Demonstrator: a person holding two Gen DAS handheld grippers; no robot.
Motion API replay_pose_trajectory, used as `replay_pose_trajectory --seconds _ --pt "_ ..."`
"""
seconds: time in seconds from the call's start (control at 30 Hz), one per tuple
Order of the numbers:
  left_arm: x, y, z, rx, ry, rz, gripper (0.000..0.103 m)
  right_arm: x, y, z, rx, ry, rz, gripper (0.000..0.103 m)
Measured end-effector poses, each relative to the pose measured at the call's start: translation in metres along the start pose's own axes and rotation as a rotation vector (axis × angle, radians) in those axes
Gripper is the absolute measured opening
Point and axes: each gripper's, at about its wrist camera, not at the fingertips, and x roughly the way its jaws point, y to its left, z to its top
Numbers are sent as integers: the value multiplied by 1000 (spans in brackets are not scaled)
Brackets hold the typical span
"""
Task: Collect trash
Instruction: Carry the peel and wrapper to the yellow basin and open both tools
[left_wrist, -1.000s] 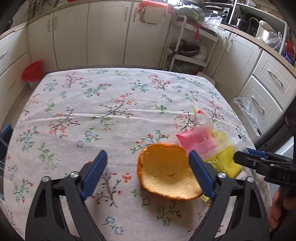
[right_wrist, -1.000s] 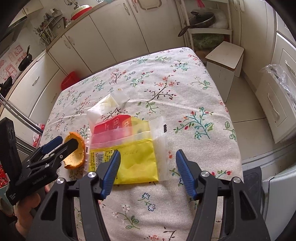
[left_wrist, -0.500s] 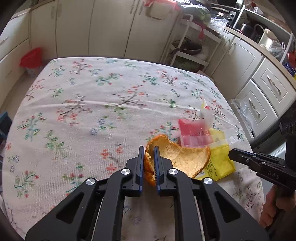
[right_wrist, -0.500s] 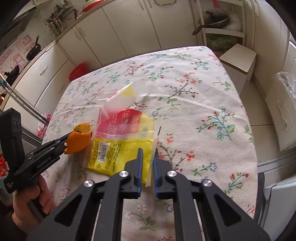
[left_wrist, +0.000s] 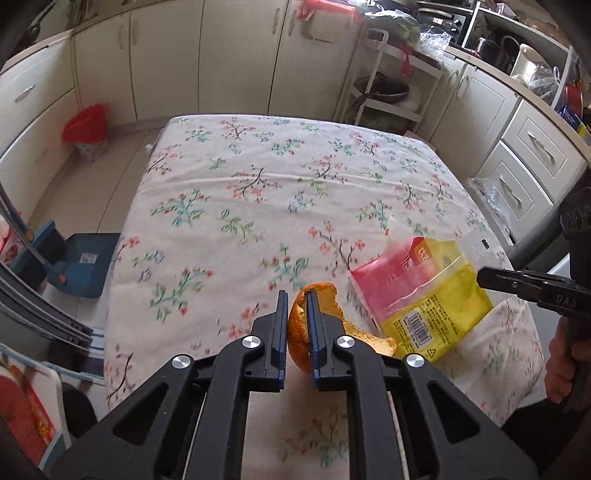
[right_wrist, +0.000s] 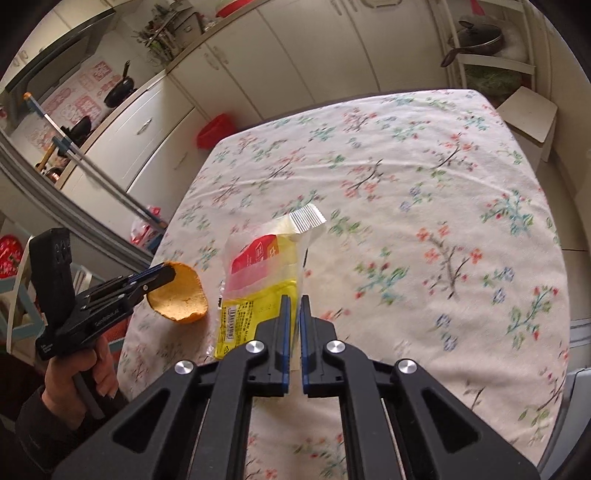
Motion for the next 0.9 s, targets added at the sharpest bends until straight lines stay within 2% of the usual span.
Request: replay_pose_trajectory --seconds 0.17,0.4,0.7,0.9 --pt "-14 -7 -21 47 21 13 9 -3 18 -22 -19 34 29 5" --pt "-32 -9 -41 47 4 20 9 -21 33 -60 -14 4 58 5" --pt "-69 -29 -62 75 -122 81 9 -42 23 -74 73 -110 53 5" --pt "-94 -39 -78 77 -186 93 9 -58 8 -86 176 -183 99 5"
